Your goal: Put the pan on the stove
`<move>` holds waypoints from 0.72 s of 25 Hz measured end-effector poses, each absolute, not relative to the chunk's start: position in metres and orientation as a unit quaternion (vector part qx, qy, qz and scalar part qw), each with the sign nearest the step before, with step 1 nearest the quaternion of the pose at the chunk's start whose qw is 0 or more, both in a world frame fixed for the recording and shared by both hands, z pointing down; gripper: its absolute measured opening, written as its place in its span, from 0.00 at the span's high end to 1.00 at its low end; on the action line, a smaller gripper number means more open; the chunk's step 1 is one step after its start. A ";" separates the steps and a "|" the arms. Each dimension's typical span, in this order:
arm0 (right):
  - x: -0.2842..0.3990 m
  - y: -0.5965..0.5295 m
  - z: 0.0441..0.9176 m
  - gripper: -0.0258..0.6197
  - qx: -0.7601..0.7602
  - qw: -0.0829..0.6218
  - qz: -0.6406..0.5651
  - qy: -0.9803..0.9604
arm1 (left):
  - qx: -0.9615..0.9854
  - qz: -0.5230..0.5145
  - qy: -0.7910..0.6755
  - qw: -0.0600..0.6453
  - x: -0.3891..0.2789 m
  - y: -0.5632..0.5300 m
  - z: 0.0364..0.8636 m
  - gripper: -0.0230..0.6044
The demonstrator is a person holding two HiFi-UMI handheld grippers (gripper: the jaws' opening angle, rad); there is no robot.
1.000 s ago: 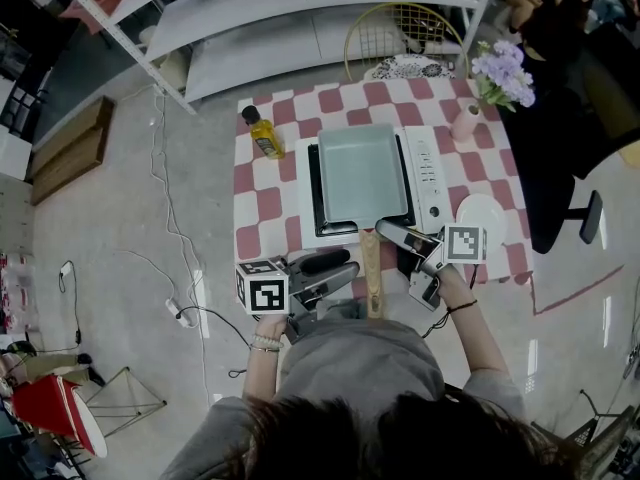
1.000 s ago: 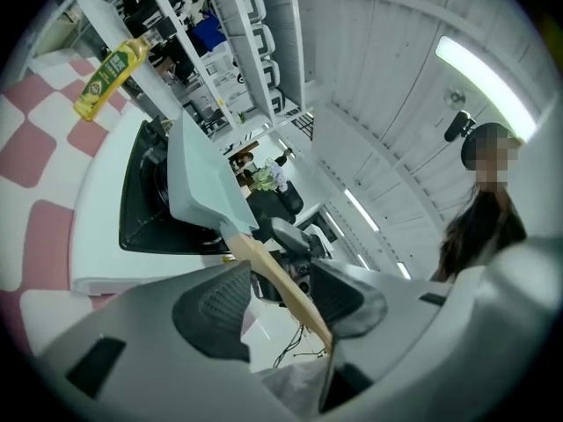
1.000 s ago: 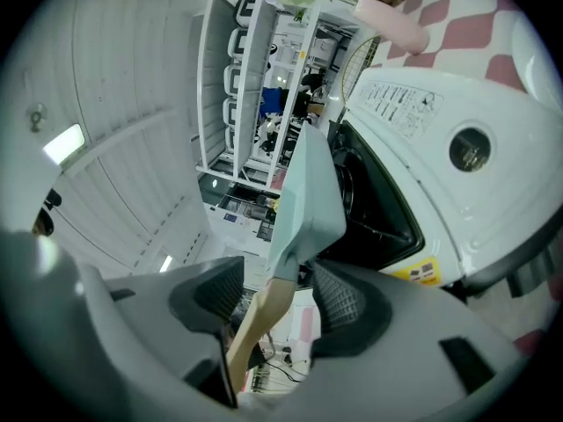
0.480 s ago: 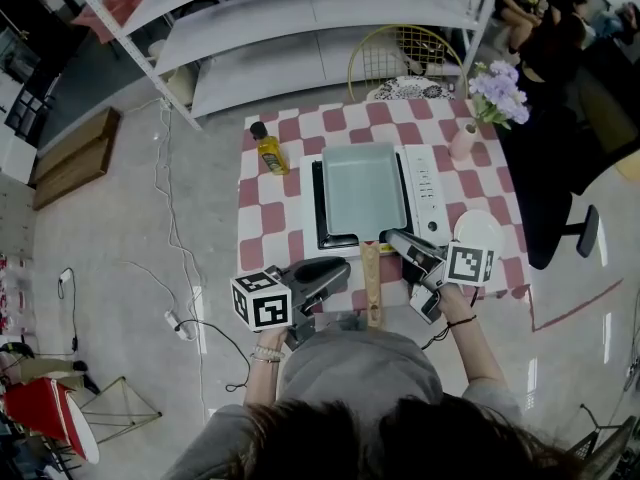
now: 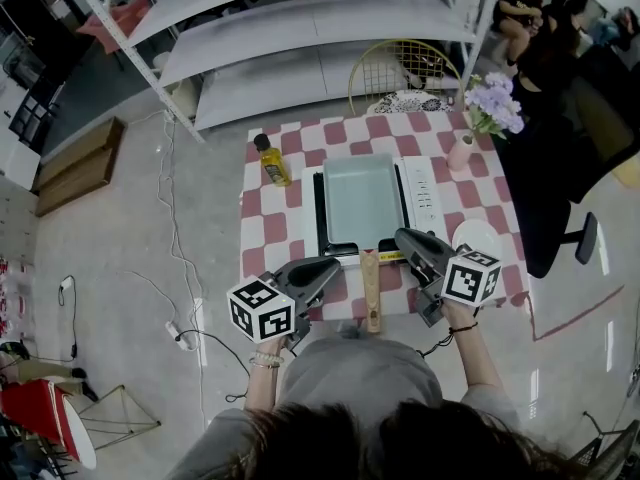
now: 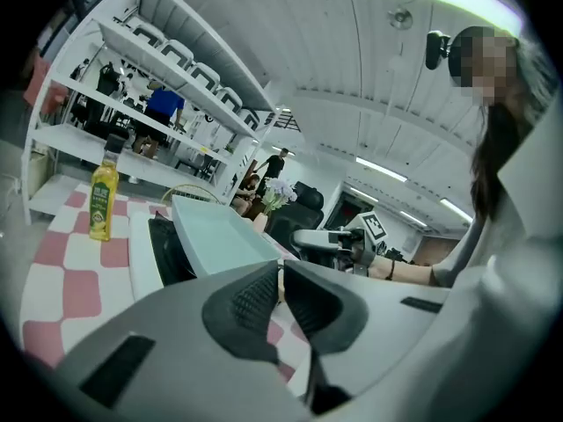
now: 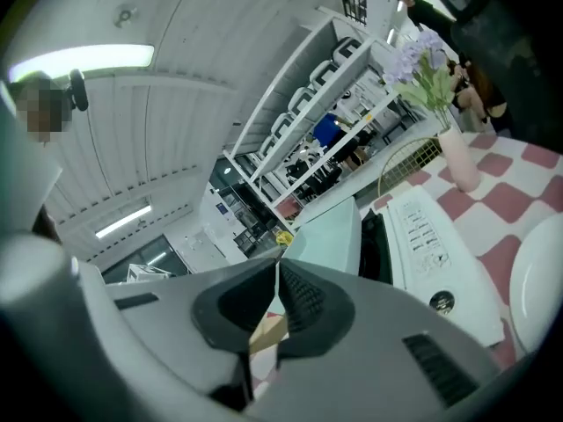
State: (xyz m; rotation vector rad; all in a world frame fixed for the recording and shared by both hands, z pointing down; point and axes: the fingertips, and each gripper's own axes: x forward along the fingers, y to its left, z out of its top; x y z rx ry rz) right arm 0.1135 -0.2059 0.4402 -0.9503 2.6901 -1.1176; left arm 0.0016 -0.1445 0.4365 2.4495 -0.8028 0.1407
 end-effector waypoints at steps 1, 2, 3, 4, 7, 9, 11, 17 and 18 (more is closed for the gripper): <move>0.114 -0.206 0.437 0.91 -0.311 0.041 -0.355 0.881 | 0.912 0.053 -0.303 0.270 0.000 -0.145 0.435 0.90; 0.115 -0.207 0.434 0.91 -0.312 0.043 -0.348 0.883 | 0.913 0.055 -0.307 0.264 -0.001 -0.146 0.433 0.90; 0.115 -0.207 0.431 0.91 -0.312 0.046 -0.343 0.885 | 0.913 0.057 -0.310 0.258 -0.001 -0.147 0.432 0.90; 0.116 -0.207 0.429 0.91 -0.313 0.047 -0.338 0.887 | 0.914 0.060 -0.313 0.253 -0.002 -0.147 0.430 0.90; 0.119 -0.209 0.424 0.92 -0.318 0.046 -0.320 0.891 | 0.915 0.069 -0.320 0.236 -0.004 -0.149 0.427 0.91; 0.120 -0.211 0.422 0.92 -0.321 0.046 -0.307 0.895 | 0.915 0.070 -0.327 0.226 -0.006 -0.152 0.425 0.91; 0.122 -0.212 0.419 0.92 -0.324 0.046 -0.293 0.899 | 0.914 0.068 -0.334 0.218 -0.008 -0.154 0.422 0.92; 0.126 -0.215 0.414 0.92 -0.330 0.046 -0.261 0.906 | 0.911 0.064 -0.353 0.204 -0.016 -0.159 0.419 0.92; 0.127 -0.215 0.413 0.92 -0.331 0.046 -0.257 0.907 | 0.910 0.063 -0.355 0.203 -0.017 -0.159 0.418 0.92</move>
